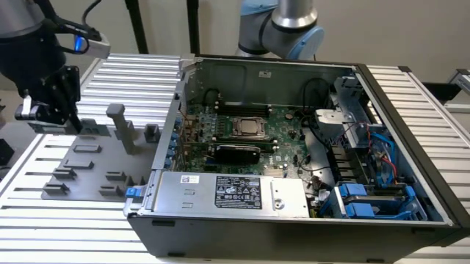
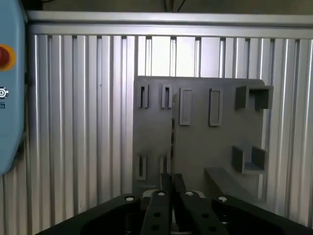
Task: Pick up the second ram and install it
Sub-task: 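Pick up the second ram and move it above second insertion slot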
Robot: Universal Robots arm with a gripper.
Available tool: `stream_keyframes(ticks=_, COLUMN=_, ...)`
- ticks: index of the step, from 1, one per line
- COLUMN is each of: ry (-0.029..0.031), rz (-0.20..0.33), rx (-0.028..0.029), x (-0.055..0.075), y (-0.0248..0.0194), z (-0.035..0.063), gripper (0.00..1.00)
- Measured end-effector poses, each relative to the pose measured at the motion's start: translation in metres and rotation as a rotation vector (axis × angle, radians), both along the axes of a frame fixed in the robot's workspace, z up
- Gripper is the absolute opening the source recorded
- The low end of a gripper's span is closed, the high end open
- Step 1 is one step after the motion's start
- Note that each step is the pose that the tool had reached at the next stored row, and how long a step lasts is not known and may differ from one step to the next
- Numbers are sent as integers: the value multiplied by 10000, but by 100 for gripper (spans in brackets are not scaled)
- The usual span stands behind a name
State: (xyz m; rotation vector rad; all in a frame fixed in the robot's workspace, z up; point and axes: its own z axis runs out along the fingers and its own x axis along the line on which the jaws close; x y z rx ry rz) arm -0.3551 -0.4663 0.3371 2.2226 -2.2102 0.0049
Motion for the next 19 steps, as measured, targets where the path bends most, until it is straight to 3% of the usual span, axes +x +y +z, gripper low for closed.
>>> stream_keyframes(ticks=15, ry=-1, rz=0, rx=0, x=602, y=39, z=679, gripper=0)
stream_keyframes(ticks=19, ry=0, rz=0, rx=0, x=753, y=65, z=796, gripper=0)
